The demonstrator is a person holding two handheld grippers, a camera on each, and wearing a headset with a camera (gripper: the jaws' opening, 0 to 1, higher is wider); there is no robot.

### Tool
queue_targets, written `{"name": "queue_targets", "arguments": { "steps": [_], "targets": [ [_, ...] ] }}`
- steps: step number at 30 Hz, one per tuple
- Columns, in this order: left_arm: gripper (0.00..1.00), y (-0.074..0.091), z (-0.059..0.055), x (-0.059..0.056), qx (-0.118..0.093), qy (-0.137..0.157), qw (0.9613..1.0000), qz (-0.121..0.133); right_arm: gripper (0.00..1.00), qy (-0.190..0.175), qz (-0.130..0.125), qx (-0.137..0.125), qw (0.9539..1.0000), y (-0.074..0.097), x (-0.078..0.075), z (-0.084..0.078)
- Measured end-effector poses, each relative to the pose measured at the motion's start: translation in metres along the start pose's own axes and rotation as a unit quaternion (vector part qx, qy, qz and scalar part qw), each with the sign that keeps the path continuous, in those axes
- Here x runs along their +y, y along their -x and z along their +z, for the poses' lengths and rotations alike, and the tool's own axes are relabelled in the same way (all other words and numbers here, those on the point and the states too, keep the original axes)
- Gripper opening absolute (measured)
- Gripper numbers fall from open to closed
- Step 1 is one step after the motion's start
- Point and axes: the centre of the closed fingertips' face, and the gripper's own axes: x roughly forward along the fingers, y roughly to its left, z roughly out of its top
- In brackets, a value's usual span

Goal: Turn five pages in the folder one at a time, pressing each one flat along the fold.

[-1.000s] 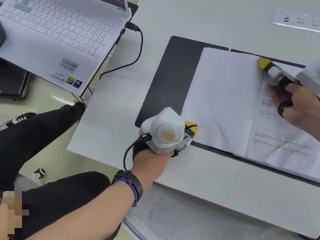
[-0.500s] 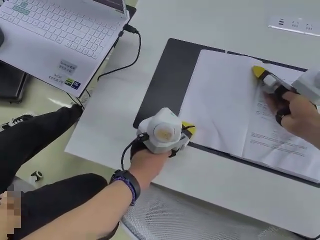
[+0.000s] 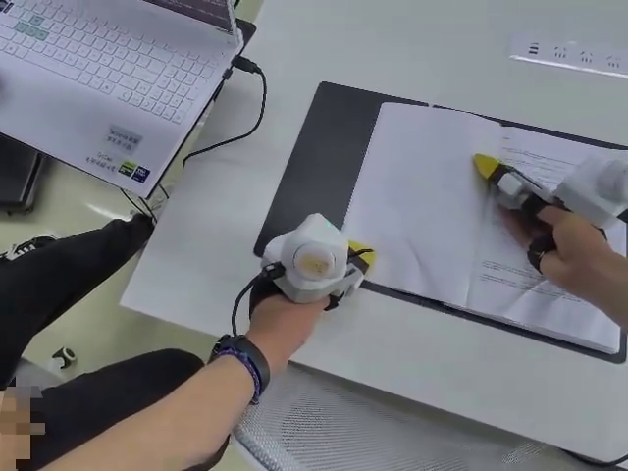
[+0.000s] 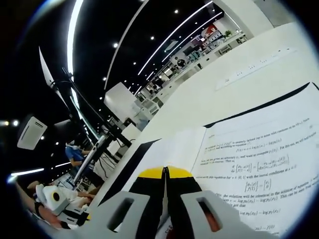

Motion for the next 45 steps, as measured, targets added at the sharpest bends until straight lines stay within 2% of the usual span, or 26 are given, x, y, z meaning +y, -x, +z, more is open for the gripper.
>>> {"name": "queue_targets", "arguments": {
  "steps": [5,7,15,19,23,32,45],
  "targets": [
    [0.00,-0.001,0.000,0.000,0.003,0.007,1.0000,0.000,0.00,-0.006,0.003,-0.001,1.0000,0.010,0.015,-0.009],
    [0.00,-0.001,0.000,0.000,0.004,0.007,1.0000,0.000,0.00,-0.005,0.006,0.001,1.0000,0.013,0.013,-0.012],
    [0.00,-0.002,-0.001,0.001,0.002,0.011,0.9999,0.000,0.00,-0.008,0.013,0.001,0.9999,0.030,0.035,-0.028],
    [0.00,-0.003,-0.002,0.001,0.002,0.013,0.9999,0.000,0.00,-0.014,0.014,0.000,0.9998,0.038,0.041,-0.033],
    [0.00,-0.003,-0.002,0.001,0.002,0.014,0.9999,-0.001,0.00,-0.011,0.021,0.014,0.9996,0.047,0.052,-0.046],
    [0.00,-0.003,-0.003,0.002,0.001,0.015,0.9999,-0.002,0.00,-0.019,0.022,0.021,0.9993,0.062,0.061,-0.065],
    [0.00,-0.002,-0.004,0.002,0.000,0.022,0.9997,-0.006,0.00,-0.017,0.035,0.048,0.9981,0.085,0.080,-0.097]
  ]
}}
